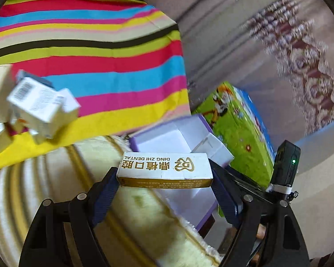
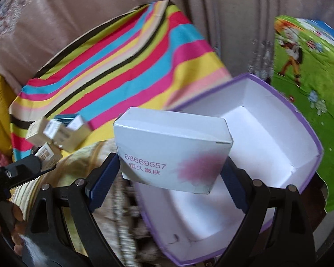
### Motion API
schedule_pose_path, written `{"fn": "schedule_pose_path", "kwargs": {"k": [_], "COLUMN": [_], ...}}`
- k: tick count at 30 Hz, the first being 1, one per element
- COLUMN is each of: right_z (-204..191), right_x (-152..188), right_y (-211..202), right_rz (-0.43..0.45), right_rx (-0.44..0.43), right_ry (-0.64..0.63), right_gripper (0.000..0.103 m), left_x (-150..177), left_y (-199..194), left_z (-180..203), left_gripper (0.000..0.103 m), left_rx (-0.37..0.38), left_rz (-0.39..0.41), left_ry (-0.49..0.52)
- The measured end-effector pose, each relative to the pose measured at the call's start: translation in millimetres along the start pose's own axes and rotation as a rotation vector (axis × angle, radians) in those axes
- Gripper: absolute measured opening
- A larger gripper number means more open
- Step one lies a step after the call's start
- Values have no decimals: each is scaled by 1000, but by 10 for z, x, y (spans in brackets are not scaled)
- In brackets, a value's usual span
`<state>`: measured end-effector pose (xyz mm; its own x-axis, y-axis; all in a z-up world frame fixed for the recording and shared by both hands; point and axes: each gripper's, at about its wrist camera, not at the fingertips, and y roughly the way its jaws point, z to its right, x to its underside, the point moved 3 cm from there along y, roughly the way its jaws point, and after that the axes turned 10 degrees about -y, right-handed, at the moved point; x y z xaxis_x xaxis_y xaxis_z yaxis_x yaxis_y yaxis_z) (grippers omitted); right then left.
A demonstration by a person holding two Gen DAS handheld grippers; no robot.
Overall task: Organize rigid objects
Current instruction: 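Carry both boxes over the purple-rimmed box and open both grippers to drop them, then move both grippers back from the purple-rimmed box to the pile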
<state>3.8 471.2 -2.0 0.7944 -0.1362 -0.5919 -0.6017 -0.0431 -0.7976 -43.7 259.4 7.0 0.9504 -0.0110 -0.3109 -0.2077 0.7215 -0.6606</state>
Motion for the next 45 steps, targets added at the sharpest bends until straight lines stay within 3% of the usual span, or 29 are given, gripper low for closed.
{"fn": "schedule_pose_path", "kwargs": {"k": [13, 18, 27, 35, 45], "right_z": [506, 530, 462, 204, -287], "right_x": [36, 62, 57, 46, 33], "right_y": [-67, -71, -81, -53, -112], "right_rz": [-8, 3, 12, 2, 5], "right_rx": [144, 139, 113, 41, -47], "right_ry": [89, 113, 107, 47, -48], "right_gripper": [93, 97, 97, 97, 97], "left_x": [62, 74, 47, 17, -49], "left_y": [438, 451, 267, 20, -517], "left_z": [377, 390, 421, 254, -224], "left_gripper": [84, 91, 91, 91, 91], "left_rx": [-22, -31, -18, -87, -172], "left_rz": [-93, -102, 5, 83, 214], "left_ry": [87, 98, 135, 113, 27]}}
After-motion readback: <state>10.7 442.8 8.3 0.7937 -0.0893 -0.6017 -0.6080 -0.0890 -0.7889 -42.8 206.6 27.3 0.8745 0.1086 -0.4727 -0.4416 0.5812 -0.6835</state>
